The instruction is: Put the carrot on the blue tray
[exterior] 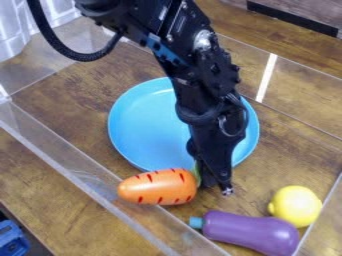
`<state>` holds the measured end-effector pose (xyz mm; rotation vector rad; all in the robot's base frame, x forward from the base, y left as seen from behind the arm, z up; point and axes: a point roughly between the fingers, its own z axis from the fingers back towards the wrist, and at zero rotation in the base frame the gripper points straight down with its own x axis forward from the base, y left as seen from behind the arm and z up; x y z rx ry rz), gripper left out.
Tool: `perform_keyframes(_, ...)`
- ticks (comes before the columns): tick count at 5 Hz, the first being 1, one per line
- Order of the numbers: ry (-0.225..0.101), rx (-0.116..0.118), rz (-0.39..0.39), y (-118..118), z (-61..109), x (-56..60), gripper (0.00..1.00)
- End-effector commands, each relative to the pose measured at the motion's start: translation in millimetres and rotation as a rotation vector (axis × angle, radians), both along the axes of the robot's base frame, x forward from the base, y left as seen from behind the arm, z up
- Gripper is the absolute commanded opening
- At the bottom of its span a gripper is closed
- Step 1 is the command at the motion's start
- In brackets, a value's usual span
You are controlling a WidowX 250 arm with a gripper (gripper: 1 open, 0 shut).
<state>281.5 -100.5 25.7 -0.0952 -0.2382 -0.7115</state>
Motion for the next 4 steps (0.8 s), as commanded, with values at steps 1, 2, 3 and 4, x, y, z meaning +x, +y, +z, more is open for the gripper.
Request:
perform_keyframes(1,-0.015,-0.019,0.008,-8.0,16.9,0.2,0.00)
perform_keyframes(2,-0.025,-0.019,0.033,-14.8,28.0,5.5,0.00)
perform_keyframes(3,-0.037,-0.018,0.060,-21.8,39.6,11.6,0.00)
perform_keyframes(4,-0.047,-0.015,0.094,-26.1,49.6,21.0,0.00)
